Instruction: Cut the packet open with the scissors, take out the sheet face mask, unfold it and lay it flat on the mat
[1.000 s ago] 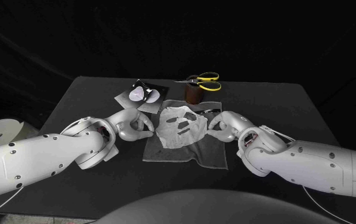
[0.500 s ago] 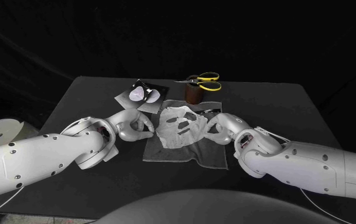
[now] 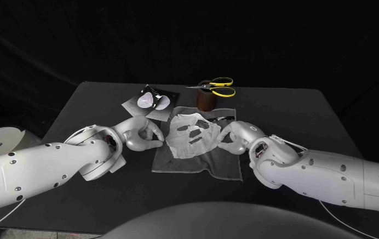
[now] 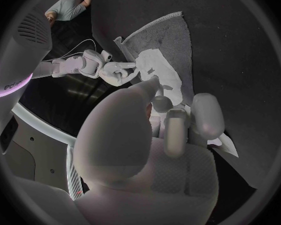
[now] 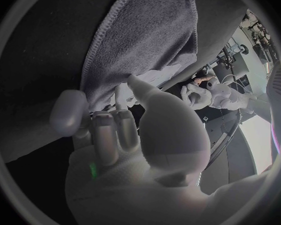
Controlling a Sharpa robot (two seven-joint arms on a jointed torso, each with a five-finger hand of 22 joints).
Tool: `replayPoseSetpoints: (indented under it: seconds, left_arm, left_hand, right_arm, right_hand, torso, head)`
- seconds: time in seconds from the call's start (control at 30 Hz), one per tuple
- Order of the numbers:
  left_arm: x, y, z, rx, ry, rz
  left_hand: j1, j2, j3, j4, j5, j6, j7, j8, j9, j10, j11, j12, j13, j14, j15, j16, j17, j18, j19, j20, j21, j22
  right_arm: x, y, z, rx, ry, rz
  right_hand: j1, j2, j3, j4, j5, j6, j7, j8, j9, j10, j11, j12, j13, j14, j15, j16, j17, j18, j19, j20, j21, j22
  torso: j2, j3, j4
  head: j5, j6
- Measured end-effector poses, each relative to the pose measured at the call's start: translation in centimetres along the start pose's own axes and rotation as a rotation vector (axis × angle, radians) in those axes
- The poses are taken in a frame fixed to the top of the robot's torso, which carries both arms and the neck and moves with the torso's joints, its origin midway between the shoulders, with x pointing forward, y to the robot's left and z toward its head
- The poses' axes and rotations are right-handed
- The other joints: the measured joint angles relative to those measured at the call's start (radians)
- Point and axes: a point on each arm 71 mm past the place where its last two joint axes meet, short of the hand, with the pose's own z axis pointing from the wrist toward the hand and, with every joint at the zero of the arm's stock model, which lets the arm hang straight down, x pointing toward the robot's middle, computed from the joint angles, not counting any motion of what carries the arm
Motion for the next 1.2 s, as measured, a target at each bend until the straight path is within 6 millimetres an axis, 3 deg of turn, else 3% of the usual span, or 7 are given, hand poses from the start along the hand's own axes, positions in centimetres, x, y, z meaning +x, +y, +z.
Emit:
replayPoseSetpoints:
  seconds: [0.1,0.37,0.67,1.2]
  left_arm:
    - [0.00,0.02,-0.01,-0.001,0.001,-0.002]
    - [0.01,0.03,-0.01,-0.002,0.003,-0.008]
    - [0.01,0.07,-0.05,-0.005,0.004,-0.014]
    - [-0.02,0.17,-0.14,-0.008,0.007,-0.021]
  left_hand:
    - [0.000,0.000,0.000,0.000,0.000,0.000,0.000,0.000,0.000,0.000,0.000,0.000,0.002,0.000,0.000,0.000,0.000,0.000,0.000,0.000,0.000,0.000]
    - [0.000,0.000,0.000,0.000,0.000,0.000,0.000,0.000,0.000,0.000,0.000,0.006,0.006,0.000,0.000,0.000,0.000,0.000,0.000,0.000,0.000,0.000]
    - [0.000,0.000,0.003,0.003,0.000,0.002,-0.002,-0.004,0.000,0.000,0.000,0.006,0.009,0.000,0.000,0.000,0.000,0.000,0.000,0.000,0.003,0.001]
    - [0.000,0.000,0.006,0.000,0.000,0.002,-0.002,-0.004,-0.001,0.000,0.000,0.006,0.006,0.000,0.000,0.000,0.000,0.000,0.000,0.000,0.003,0.001]
  right_arm:
    - [0.01,0.03,0.04,-0.004,-0.003,-0.007]
    - [0.01,0.18,0.23,-0.018,-0.014,-0.028]
    - [-0.05,0.33,0.46,-0.038,-0.032,-0.058]
    - [-0.41,0.38,-0.18,-0.061,-0.063,-0.055]
  right_hand:
    - [0.035,0.016,0.016,-0.016,0.000,0.008,0.005,0.000,-0.002,0.000,0.000,0.000,0.000,-0.001,0.001,0.000,0.000,0.000,0.000,0.000,0.000,0.000]
    - [0.101,0.067,0.073,-0.061,0.000,0.060,-0.008,0.007,0.000,0.000,0.000,0.010,0.000,0.000,-0.004,0.000,0.000,0.000,0.000,0.000,0.016,0.000]
    - [0.104,0.069,0.083,-0.072,-0.002,0.107,-0.026,0.040,0.017,0.002,-0.013,0.018,0.000,0.001,-0.015,-0.003,0.001,0.000,0.006,-0.006,0.033,-0.001]
    - [0.080,0.081,0.094,-0.055,-0.002,0.114,-0.040,0.061,0.032,0.000,-0.032,0.039,0.000,0.001,-0.029,0.000,0.001,0.000,0.008,-0.021,0.042,0.000]
  torso:
    - [0.000,-0.0004,0.0000]
    - [0.000,-0.0003,-0.0001]
    - [0.000,-0.0001,-0.0003]
    - [-0.001,-0.0002,0.0000]
  head:
    - [0.000,0.000]
    - [-0.001,0.000]
    - [-0.002,0.000]
    - [-0.002,0.000]
